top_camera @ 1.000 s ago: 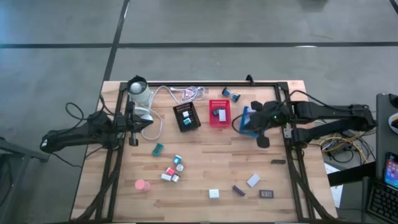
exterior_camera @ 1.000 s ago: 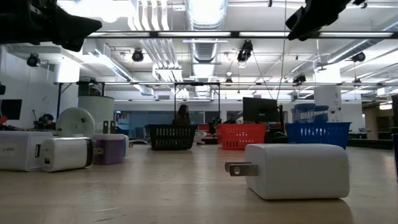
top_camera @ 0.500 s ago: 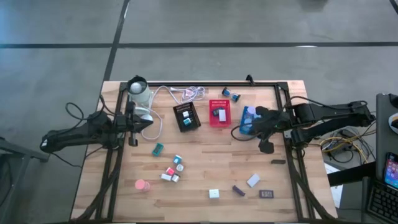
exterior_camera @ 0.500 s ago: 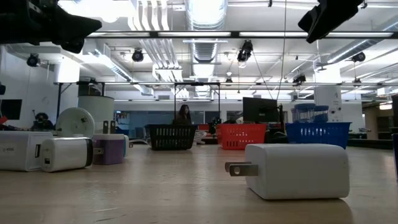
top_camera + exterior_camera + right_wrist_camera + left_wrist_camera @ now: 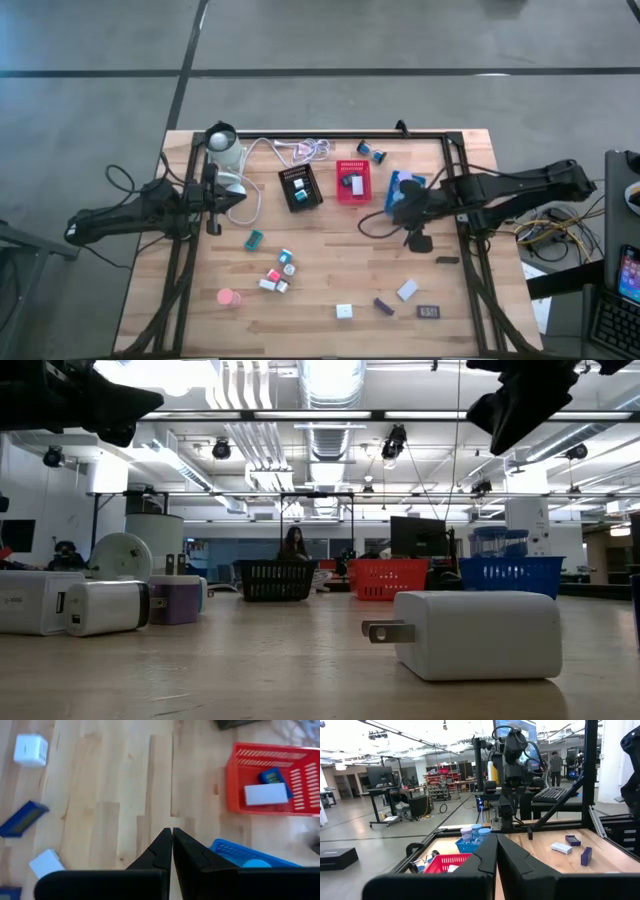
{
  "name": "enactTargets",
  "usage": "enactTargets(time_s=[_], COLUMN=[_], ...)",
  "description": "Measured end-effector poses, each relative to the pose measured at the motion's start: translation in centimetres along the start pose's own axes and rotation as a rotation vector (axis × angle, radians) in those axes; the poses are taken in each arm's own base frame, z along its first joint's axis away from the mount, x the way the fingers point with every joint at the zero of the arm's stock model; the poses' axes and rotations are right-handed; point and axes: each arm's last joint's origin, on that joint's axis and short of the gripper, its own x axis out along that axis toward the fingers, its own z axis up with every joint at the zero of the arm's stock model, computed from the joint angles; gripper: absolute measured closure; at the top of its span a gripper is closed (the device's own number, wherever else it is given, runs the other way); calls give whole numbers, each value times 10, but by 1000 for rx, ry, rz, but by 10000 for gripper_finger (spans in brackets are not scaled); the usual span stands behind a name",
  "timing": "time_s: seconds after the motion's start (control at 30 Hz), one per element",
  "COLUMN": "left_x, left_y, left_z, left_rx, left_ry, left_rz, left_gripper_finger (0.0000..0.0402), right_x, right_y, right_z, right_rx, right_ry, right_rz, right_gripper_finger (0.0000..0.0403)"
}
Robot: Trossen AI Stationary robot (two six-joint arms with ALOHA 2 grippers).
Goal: Pick & Place Office items
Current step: Put the left violet digital clock into the red bin
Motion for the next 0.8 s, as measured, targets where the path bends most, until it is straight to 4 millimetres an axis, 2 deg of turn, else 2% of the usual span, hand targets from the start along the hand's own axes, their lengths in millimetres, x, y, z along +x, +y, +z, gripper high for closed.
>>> enactTargets(time_s=[0.2,0.3,0.53,0.8], left_x=[0,0,1,1], left_y=[0,0,0,0], left_z=[-1,-1,-4,-5], left_rx=[2,2,1,2], left_ry=[2,3,13,13], left_rz=[0,0,-1,-2], left_gripper_finger=[390,390,390,390], right_x=[20,31,49,54], right_y=[11,18,36,61], right_z=[3,2,6,20], right_rx=[-49,-56,-61,-99], right_ry=[88,152,208,235], right_rz=[89,112,215,264], right_gripper_finger=[389,377,289,183])
